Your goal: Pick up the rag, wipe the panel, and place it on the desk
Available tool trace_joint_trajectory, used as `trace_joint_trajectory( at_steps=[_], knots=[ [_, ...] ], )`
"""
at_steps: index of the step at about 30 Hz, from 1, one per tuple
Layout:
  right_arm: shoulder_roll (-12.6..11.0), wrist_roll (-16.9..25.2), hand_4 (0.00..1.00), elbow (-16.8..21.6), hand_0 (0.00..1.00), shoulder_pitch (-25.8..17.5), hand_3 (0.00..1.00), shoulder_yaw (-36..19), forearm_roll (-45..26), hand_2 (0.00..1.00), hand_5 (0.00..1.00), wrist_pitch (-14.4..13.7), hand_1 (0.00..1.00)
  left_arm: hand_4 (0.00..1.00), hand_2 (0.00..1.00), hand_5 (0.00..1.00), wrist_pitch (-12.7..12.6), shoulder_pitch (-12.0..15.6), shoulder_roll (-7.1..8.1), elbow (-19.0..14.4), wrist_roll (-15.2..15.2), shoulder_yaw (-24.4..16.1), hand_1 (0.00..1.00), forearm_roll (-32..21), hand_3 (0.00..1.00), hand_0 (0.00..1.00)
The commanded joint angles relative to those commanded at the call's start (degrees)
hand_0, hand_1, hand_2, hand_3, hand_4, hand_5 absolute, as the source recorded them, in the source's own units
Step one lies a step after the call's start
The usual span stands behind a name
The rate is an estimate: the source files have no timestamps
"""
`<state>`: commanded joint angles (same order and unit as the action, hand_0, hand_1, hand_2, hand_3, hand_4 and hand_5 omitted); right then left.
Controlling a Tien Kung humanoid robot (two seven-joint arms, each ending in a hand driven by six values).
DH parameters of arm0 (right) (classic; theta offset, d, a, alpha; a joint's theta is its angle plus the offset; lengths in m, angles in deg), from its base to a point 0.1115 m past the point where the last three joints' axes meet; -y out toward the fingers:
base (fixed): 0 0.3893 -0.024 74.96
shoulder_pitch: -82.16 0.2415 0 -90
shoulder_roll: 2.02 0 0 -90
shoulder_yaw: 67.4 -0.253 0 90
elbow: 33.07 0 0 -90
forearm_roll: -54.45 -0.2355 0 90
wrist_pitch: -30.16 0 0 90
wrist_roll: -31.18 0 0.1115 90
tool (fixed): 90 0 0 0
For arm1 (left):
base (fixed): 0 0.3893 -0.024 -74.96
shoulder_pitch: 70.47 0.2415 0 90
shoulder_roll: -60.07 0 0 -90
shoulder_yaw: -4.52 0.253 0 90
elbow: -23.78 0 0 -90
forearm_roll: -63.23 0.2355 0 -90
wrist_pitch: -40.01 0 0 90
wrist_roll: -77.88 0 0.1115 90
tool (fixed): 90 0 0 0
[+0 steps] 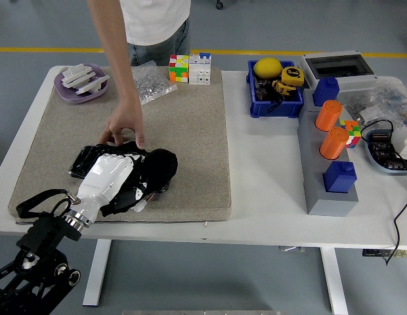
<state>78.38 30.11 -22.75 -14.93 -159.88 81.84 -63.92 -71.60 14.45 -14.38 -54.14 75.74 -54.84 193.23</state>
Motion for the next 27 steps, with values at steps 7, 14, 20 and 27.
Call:
trace_joint_trajectory(
  at_steps=[7, 14, 20, 27],
  knots=[
    [0.03, -0.02, 0.998, 0.0, 0.754, -0.09, 0.614, 0.14, -0.15, 0.677, 0.511, -0.01, 0.621, 0.473, 0.55, 0.002, 0.34, 0.12, 0.27, 1.79, 0.35, -3.54, 0.317, 0.0, 0.529, 0.256],
    [0.09, 0.04, 0.998, 0.0, 0.754, 0.04, 0.615, -0.94, 0.66, 0.677, 0.512, -0.05, 0.621, 0.48, 0.55, 0.002, 0.22, 0.08, 0.21, 5.47, -0.4, -6.01, 0.316, 0.0, 0.53, 0.256],
    [0.06, 0.02, 0.998, 0.0, 0.754, 0.08, 0.615, -0.92, 0.65, 0.677, 0.513, -0.06, 0.621, 0.483, 0.549, 0.002, 0.04, 0.29, 0.27, 6.91, -0.5, -8.23, 0.318, 0.0, 0.531, 0.256],
    [0.05, 0.08, 0.998, 0.0, 0.754, 0.14, 0.614, -1.24, 0.89, 0.677, 0.513, -0.03, 0.621, 0.485, 0.55, 0.002, -0.18, 0.19, 0.24, 7.31, -0.64, -10.35, 0.318, 0.0, 0.531, 0.26]
  ],
)
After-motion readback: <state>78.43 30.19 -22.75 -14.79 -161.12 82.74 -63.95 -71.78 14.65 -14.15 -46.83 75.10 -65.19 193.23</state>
